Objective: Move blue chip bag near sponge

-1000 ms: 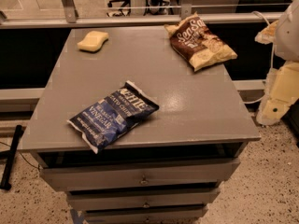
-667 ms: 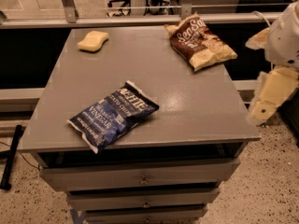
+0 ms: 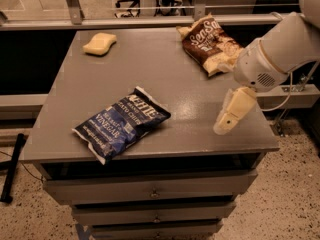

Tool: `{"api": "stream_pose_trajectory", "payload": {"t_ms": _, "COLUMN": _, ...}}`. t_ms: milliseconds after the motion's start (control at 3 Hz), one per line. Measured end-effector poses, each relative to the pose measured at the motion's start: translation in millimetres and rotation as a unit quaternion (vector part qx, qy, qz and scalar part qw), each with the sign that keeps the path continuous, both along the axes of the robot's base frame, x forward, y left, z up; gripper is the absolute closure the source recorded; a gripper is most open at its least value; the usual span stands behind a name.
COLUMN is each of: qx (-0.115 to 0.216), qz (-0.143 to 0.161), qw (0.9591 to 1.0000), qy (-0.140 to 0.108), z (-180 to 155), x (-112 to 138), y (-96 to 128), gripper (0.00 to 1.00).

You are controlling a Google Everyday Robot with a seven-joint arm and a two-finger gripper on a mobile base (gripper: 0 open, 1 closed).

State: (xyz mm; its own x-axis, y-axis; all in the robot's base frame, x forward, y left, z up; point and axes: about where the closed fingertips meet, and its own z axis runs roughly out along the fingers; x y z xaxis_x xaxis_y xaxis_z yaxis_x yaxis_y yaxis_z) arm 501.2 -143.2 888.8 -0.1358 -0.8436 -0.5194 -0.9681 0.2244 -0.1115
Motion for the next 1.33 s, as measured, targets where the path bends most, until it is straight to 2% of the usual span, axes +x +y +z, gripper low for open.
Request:
{"api": "stream_pose_trajectory", "payload": {"t_ms": 333, "qx": 0.044, "qz": 0.008, "qw": 0.999, "qy": 0.008, "z": -25.1, "x": 18.1, "y": 26.4, "gripper": 0.0}}
{"api": "stream_pose_trajectory", "payload": {"t_ms": 667, "qx": 0.073, "qz": 0.009, "qw": 0.9971, "qy": 0.018, "z": -43.9, "x": 28.6, "y": 47.7, "gripper": 0.0}}
{"api": "stream_pose_trajectory", "payload": {"t_ms": 1333, "qx": 0.118, "qz": 0.008, "qw": 0.9922, "qy": 0.038, "z": -57.9, "x": 43.9, "y": 90.8, "gripper": 0.0}}
